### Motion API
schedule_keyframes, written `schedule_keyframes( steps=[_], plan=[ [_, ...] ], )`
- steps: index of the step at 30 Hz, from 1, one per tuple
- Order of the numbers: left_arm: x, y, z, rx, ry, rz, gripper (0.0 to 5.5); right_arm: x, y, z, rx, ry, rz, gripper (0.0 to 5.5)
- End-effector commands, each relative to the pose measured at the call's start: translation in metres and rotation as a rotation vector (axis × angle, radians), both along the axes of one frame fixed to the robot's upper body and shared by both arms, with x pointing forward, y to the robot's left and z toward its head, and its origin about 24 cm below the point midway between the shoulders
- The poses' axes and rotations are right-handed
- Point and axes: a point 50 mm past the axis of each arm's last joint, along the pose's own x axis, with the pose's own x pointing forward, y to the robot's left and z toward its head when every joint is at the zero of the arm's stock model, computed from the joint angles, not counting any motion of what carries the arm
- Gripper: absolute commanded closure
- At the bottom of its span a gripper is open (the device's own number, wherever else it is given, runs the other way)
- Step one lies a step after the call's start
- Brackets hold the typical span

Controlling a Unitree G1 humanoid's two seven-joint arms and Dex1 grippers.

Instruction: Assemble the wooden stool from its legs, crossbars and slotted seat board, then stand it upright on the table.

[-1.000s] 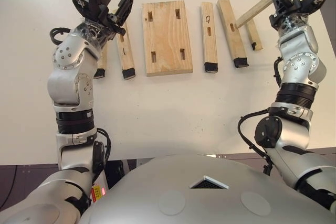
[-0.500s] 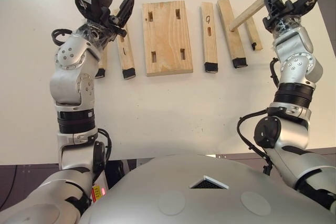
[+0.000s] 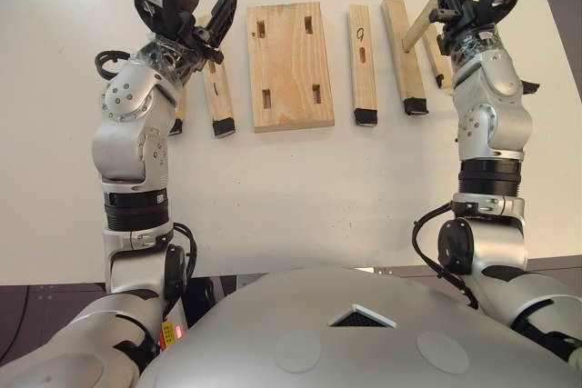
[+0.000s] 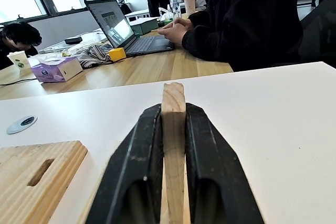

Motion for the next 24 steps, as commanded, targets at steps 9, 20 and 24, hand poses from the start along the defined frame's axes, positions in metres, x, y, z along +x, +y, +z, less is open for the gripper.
schedule_keyframes(
  steps=[9, 20, 24],
  plan=[
    [-0.003, 0.004, -0.003, 0.011, 0.014, 0.034, 2.95, -0.059, -0.008, -0.103, -0.22, 0.488, 0.118, 5.12],
    [-0.003, 0.008, -0.006, 0.006, 0.017, 0.074, 2.95, -0.057, -0.023, -0.103, -0.263, 0.534, 0.113, 4.36],
    [-0.004, 0.007, -0.006, 0.004, 0.015, 0.081, 2.95, -0.049, -0.028, -0.091, -0.286, 0.497, 0.119, 3.73]
  ],
)
